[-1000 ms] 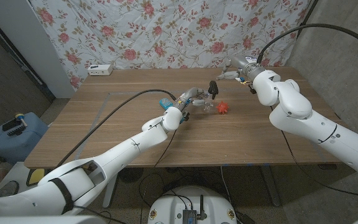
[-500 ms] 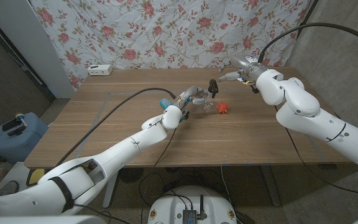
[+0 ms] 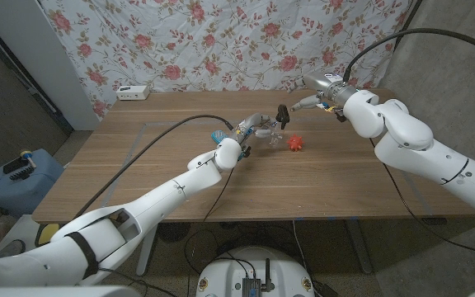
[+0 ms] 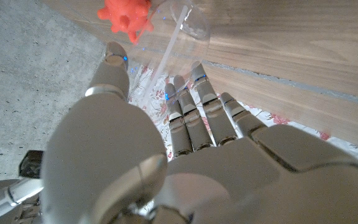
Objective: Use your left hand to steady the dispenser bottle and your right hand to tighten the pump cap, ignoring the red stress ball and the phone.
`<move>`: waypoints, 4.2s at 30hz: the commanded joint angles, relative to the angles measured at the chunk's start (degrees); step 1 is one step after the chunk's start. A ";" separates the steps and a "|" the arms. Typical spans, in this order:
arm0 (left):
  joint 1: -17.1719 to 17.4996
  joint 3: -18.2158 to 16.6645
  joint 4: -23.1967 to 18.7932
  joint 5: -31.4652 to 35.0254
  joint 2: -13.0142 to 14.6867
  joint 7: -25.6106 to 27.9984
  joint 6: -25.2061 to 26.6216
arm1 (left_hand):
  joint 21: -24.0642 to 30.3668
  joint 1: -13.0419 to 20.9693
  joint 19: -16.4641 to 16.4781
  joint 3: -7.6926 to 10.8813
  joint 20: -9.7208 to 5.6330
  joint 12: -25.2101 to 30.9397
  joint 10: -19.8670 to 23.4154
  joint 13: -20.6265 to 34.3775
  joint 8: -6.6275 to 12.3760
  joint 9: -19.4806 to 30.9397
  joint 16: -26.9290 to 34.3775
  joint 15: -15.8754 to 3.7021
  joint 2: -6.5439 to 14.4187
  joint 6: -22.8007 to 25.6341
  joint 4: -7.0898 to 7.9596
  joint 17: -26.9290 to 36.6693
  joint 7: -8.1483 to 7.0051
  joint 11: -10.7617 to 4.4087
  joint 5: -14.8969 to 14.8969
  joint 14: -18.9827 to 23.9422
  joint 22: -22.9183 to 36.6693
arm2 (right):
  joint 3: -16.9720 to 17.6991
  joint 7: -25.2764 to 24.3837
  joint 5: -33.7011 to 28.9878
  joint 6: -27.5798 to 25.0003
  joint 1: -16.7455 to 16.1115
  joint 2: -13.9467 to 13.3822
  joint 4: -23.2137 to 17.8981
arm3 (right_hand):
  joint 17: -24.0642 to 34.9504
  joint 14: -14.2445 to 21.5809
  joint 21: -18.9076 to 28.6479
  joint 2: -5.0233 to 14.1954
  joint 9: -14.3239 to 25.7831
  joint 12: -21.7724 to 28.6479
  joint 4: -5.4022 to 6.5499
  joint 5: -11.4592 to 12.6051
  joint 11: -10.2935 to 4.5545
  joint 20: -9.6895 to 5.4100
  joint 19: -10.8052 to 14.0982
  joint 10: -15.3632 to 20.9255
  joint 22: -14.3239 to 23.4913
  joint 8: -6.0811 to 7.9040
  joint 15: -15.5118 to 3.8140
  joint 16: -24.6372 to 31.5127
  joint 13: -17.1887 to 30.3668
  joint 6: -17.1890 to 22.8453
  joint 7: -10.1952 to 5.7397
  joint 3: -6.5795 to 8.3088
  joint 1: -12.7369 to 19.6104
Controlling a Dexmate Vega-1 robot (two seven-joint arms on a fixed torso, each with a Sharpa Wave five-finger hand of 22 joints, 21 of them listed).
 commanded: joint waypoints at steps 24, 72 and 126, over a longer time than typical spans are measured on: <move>-1.56 0.91 2.06 0.05 -0.99 -1.06 -0.91 | -0.01 -3.38 -0.15 6.74 -5.26 0.32 1.47 0.06 0.19 0.29 0.22 -4.42 3.90 4.27 6.45 0.24 -2.24 -1.18 0.35 0.90 0.14 | 1.23 1.74 -1.61 14.21 1.66 -0.65 5.04 | 0.37 -2.51 -0.01 -1.70 0.28 0.37 0.60 1.68 -2.77 0.56 -2.65 -2.14 0.10 -0.19 -1.10 -0.08 0.20 0.11 -0.09 1.35 4.67; -1.27 1.49 1.87 0.37 -1.41 -0.70 -1.05 | 0.02 -3.60 -0.06 6.94 -5.19 0.33 1.54 0.07 0.22 0.29 0.21 -4.32 3.87 4.37 6.45 0.24 -2.19 -1.14 0.34 0.90 0.14 | 0.35 9.18 -3.22 16.39 3.84 1.44 7.45 | 0.76 -3.01 0.40 -2.16 0.37 0.24 1.47 2.32 -2.46 -0.11 -2.13 -4.59 0.09 0.29 -1.35 0.36 0.26 1.82 -0.06 1.86 6.16; 0.61 1.00 -2.19 1.76 0.25 -0.78 0.31 | 0.01 -3.43 -0.01 7.05 -5.18 0.37 1.61 0.11 0.22 0.32 0.23 -4.29 3.83 4.42 6.32 0.25 -2.40 -1.23 0.34 0.84 0.15 | -1.62 19.32 -1.73 8.02 6.36 1.71 3.66 | 1.77 -2.64 1.12 -1.33 0.23 1.63 4.21 1.12 2.25 -4.54 1.70 -2.71 0.02 1.39 -0.75 1.50 0.34 6.38 0.94 0.02 0.02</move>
